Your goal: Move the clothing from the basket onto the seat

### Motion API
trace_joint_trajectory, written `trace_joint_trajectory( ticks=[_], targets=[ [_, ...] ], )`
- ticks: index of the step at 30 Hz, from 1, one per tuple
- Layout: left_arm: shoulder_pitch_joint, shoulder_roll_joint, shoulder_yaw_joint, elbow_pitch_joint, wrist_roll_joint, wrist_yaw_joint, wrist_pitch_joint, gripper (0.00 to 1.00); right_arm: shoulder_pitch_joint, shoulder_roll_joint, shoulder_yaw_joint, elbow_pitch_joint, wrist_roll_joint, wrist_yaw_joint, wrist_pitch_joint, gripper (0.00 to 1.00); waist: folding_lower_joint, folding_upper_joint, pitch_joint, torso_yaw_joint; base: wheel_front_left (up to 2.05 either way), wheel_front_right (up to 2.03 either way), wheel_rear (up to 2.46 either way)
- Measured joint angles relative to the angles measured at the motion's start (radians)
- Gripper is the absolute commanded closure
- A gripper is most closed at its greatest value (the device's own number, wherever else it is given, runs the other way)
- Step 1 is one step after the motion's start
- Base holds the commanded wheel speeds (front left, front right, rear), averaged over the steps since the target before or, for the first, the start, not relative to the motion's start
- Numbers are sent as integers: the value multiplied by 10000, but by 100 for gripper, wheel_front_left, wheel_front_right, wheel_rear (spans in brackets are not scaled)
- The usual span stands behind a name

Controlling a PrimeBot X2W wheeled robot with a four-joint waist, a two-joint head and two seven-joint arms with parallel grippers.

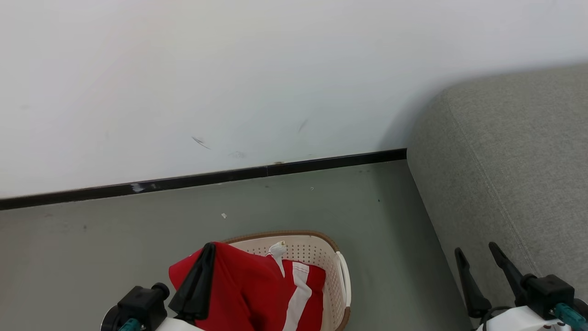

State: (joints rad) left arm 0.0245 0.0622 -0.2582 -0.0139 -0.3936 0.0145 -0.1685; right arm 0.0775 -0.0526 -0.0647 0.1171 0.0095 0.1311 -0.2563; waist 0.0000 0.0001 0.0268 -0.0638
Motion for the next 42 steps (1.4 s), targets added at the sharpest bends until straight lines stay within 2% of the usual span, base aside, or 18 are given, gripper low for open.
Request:
trace_joint_trajectory(
  ticks=[8, 23, 24, 25, 26, 42],
  targets=[
    [-273, 56, -221, 15, 163, -54, 368, 100, -1, 65, -6, -100, 12, 0, 0, 0, 0, 0, 313, -215, 0, 0, 0],
    [-891, 303, -36, 608, 293, 12, 874, 100, -267, 107, 140, -209, 79, 0, 0, 0, 0, 0, 1136, -724, 0, 0, 0],
    [-923, 307, 2, 640, 328, 65, 880, 90, -322, 109, 157, -217, 84, 0, 0, 0, 0, 0, 1195, -752, 0, 0, 0],
    [-974, 309, 42, 665, 355, 125, 882, 52, -383, 109, 173, -217, 86, 0, 0, 0, 0, 0, 1253, -778, 0, 0, 0],
    [-1025, 318, 69, 696, 360, 178, 894, 0, -444, 109, 188, -221, 86, 0, 0, 0, 0, 0, 1311, -805, 0, 0, 0],
    [-1478, 328, 58, 1053, 512, 242, 1022, 0, -1187, 109, 278, -199, 104, 0, 0, 0, 0, 0, 1945, -905, 0, 0, 0]
  ],
)
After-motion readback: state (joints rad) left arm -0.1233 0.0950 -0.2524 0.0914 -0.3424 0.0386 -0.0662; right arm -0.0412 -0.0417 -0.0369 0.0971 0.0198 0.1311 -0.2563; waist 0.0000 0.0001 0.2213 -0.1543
